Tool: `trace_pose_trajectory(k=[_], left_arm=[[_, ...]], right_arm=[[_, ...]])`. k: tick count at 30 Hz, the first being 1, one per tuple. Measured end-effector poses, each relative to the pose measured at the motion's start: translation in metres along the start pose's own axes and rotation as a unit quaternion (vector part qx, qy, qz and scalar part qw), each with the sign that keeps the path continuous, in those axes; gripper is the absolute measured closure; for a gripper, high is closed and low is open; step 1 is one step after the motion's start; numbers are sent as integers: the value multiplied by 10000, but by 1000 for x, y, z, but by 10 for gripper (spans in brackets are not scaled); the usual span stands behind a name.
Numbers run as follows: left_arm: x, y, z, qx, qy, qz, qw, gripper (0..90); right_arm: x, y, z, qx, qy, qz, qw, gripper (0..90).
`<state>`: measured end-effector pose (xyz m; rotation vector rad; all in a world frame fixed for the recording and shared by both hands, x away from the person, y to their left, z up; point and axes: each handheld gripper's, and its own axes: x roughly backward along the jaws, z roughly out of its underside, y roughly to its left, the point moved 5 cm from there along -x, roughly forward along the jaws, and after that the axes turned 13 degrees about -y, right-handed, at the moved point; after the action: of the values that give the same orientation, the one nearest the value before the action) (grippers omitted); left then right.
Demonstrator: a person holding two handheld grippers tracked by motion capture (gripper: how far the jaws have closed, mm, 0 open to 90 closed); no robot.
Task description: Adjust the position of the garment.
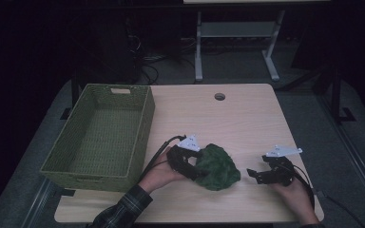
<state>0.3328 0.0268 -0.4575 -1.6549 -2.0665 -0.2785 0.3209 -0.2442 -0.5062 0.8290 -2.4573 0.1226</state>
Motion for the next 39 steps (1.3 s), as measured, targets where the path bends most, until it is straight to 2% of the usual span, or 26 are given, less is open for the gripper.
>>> trace_pose_trajectory(k=[5,11,15,20,26,30,33,36,39], left_arm=[[-12,-2,9,6,255,43,9997,177],[-27,-3,17,-138,534,17,9985,161],[-31,-3,19,-176,607,2,9980,154],[-37,-3,25,-215,880,-18,9959,152],[-41,-2,26,-184,990,-42,9949,166],[-41,0,25,-186,1043,-36,9944,247],[-40,0,23,-191,1110,6,9936,367],[-39,1,22,-275,1159,-50,9929,522],[-40,-1,21,-326,1250,17,9916,650]], right_arm=[[-7,0,5,55,75,61,9999,75],[-9,1,6,91,108,101,9998,59],[-10,1,7,153,84,128,9998,45],[-12,2,7,204,74,152,9996,28],[-13,2,7,206,70,157,9996,28],[-13,2,7,208,67,158,9996,28],[-13,2,7,204,65,158,9996,28],[-13,2,7,206,65,159,9996,28],[-13,2,7,204,66,162,9996,29]])
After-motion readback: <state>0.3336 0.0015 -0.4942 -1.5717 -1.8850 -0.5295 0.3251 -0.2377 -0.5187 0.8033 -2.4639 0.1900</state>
